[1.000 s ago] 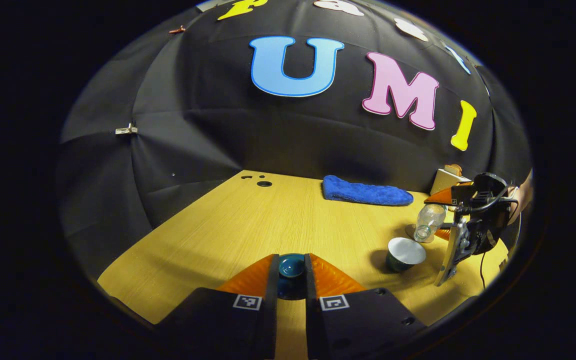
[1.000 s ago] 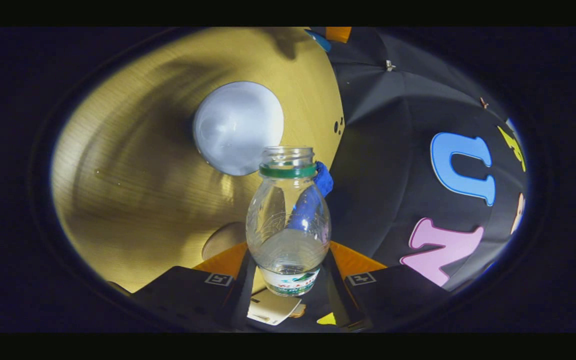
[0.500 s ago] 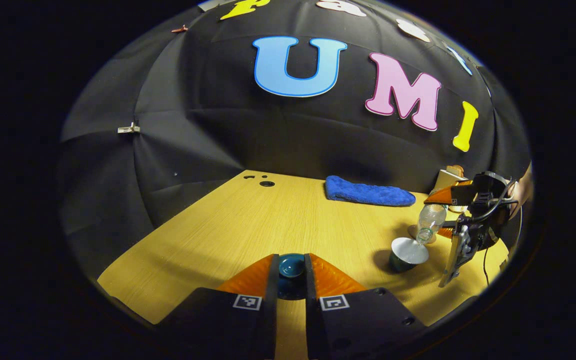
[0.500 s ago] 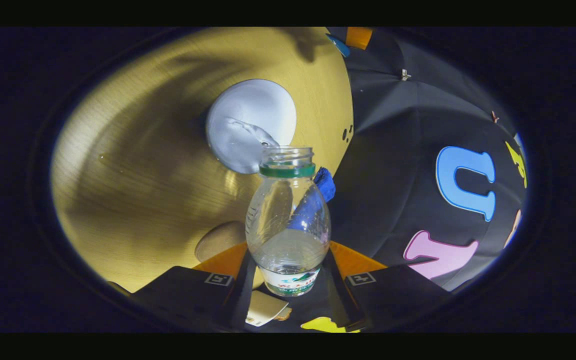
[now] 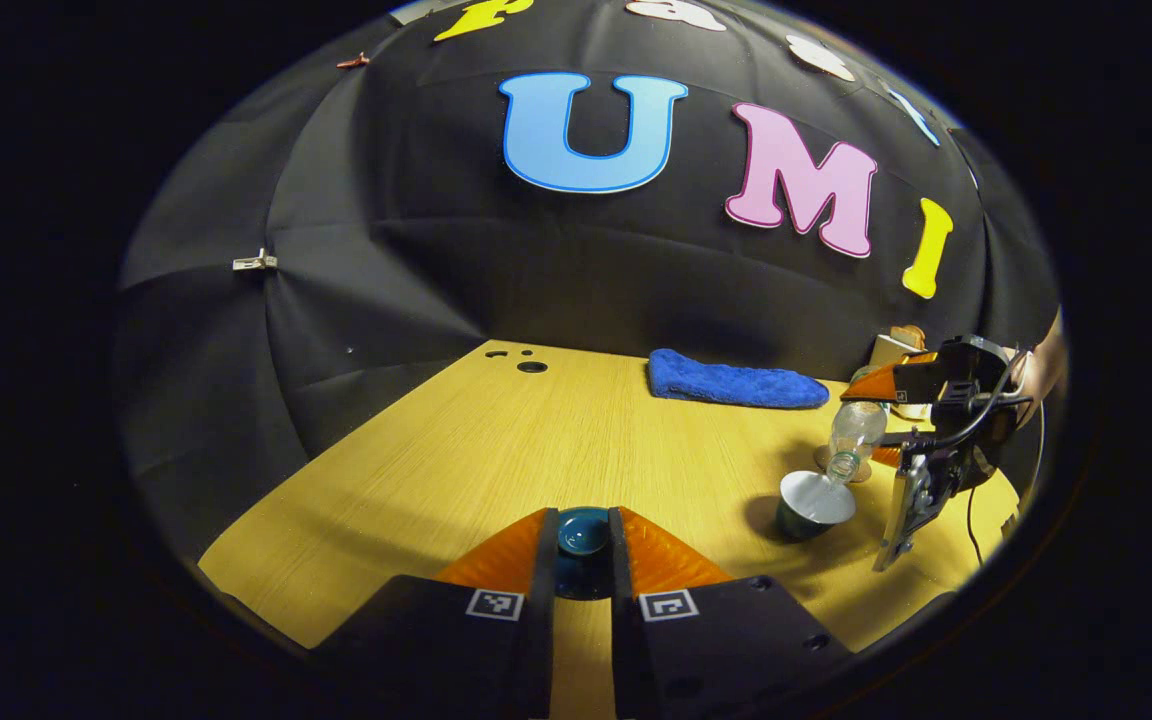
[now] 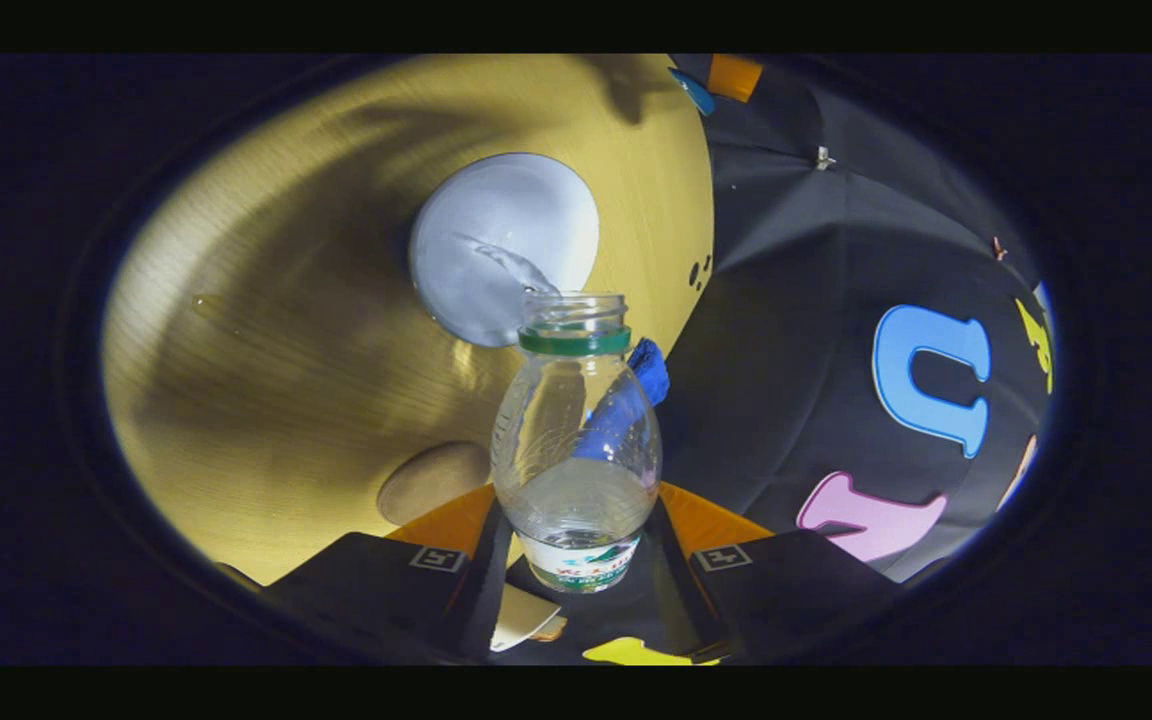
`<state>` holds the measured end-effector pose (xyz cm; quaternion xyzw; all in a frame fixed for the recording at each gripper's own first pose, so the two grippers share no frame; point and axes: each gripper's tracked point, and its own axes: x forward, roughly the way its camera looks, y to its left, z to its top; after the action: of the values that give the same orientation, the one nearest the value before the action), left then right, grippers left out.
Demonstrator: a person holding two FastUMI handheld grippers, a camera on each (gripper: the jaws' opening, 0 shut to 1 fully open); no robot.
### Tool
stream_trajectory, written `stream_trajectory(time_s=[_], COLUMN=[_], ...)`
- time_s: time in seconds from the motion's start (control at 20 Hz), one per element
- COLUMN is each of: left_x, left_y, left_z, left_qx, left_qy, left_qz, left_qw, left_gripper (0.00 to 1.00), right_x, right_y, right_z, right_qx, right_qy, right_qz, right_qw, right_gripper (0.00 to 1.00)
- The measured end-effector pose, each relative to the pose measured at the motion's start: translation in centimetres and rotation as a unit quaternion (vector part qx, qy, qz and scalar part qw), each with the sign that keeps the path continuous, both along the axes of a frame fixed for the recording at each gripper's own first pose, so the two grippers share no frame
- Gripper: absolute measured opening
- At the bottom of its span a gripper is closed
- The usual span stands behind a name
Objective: Open the teacup lid with one hand, grasp the water bottle and pour water into the teacup with the other hand; after pouring, place the water bottle on the coaster and then close the teacup lid.
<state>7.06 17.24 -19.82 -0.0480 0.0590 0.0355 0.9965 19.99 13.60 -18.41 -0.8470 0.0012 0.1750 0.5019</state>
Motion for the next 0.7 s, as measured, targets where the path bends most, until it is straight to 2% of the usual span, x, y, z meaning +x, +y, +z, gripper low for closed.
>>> stream_trajectory(time_s=[0.05,0.1,0.15,0.3,0.35,0.65,0.7], left_x=[0.0,-0.1,-0.1,-0.3,-0.3,-0.6,-0.6], left_y=[0.0,0.0,0.0,0.0,-0.1,0.0,0.0], left_z=[-0.1,0.0,0.0,0.1,0.0,0.3,0.3], left_qx=[0.000,0.001,0.002,0.003,0.003,0.004,0.004], left_qy=[0.000,0.000,0.000,0.002,0.002,0.002,0.002], left_qz=[0.000,0.000,0.000,0.000,0.000,0.003,0.004], left_qw=[1.000,1.000,1.000,1.000,1.000,1.000,1.000], left_gripper=[0.28,0.31,0.28,0.28,0.24,0.24,0.28], right_x=[0.0,0.0,0.3,0.9,1.2,1.4,1.5], right_y=[0.0,0.0,0.1,0.5,0.7,0.8,0.9], right_z=[0.1,0.3,0.4,1.2,1.7,2.0,2.1], right_qx=[-0.003,-0.005,-0.008,-0.015,-0.019,-0.033,-0.036], right_qy=[0.000,-0.002,-0.004,-0.007,-0.008,-0.010,-0.010], right_qz=[0.002,0.005,0.007,0.014,0.016,0.024,0.028], right_qw=[1.000,1.000,1.000,1.000,1.000,0.999,0.999], right_gripper=[0.67,0.67,0.67,0.67,0.67,0.67,0.67])
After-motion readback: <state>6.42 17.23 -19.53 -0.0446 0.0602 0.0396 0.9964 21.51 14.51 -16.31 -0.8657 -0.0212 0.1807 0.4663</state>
